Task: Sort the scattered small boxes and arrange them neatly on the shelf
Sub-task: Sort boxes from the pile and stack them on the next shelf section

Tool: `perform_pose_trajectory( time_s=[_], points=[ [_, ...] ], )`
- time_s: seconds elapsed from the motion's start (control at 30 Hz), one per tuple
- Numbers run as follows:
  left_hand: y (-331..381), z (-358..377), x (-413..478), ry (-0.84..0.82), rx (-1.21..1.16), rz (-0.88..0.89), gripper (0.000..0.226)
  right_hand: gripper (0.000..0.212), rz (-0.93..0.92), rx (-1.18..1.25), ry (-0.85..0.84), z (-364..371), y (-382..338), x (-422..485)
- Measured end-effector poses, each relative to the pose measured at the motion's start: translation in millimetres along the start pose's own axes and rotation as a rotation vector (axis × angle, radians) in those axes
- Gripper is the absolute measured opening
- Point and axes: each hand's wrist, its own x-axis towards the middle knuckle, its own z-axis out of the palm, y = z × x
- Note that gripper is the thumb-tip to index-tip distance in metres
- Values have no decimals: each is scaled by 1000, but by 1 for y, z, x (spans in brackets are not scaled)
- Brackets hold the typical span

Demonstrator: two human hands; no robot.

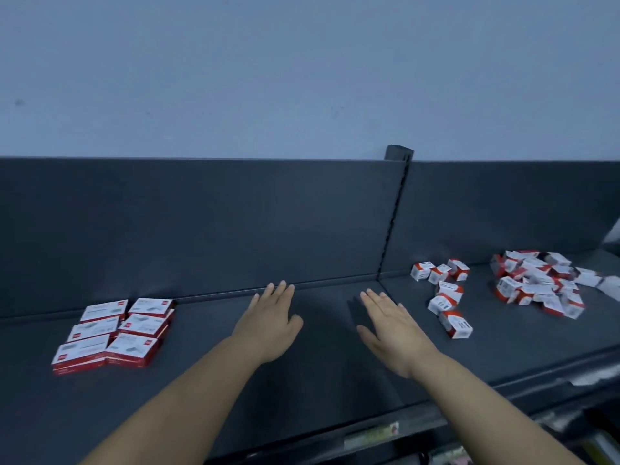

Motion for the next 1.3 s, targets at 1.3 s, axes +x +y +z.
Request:
perform_pose_trajectory(
  time_s=[1.3],
  points=[
    [288,91,207,-175,88,354,64,67,316,13,111,-57,299,-14]
  ],
)
